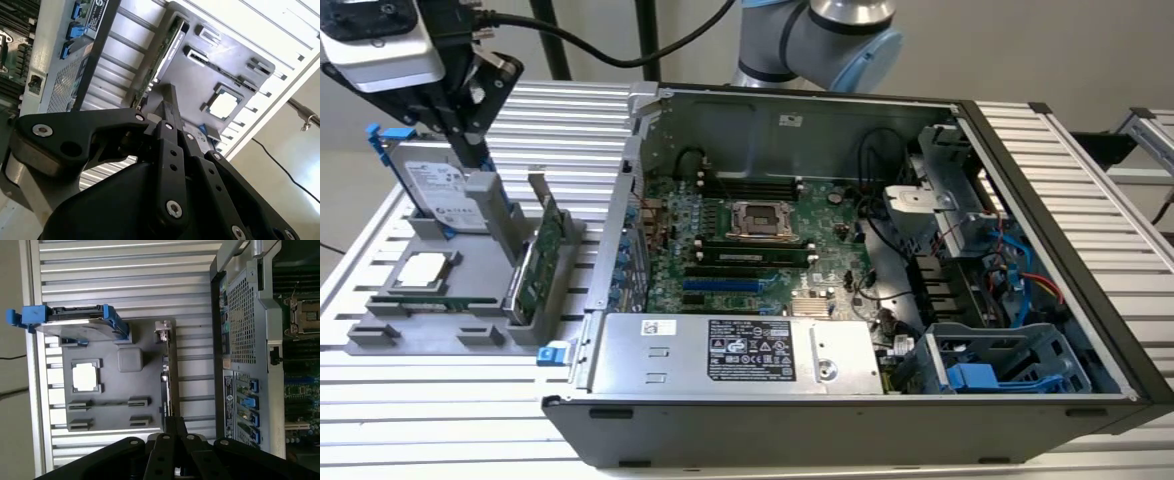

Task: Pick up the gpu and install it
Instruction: 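Reach for the gpu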

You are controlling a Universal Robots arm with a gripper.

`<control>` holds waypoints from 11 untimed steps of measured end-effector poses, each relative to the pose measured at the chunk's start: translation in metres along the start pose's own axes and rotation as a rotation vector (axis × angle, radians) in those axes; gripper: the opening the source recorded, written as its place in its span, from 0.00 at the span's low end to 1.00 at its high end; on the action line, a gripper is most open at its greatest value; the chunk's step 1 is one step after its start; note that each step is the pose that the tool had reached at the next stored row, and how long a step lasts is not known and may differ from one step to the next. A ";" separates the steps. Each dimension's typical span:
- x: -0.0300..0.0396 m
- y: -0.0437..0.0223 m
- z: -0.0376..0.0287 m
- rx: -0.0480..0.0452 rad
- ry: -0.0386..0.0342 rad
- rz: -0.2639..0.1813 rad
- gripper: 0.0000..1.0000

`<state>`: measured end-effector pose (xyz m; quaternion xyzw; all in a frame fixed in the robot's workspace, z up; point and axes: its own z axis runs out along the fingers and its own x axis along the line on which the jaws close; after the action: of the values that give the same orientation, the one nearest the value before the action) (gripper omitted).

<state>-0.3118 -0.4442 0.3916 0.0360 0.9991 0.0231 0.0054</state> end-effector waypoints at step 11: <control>-0.0007 -0.0153 0.0000 0.0003 0.0046 0.002 0.00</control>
<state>-0.3122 -0.4595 0.3909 0.0367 0.9991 0.0231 0.0031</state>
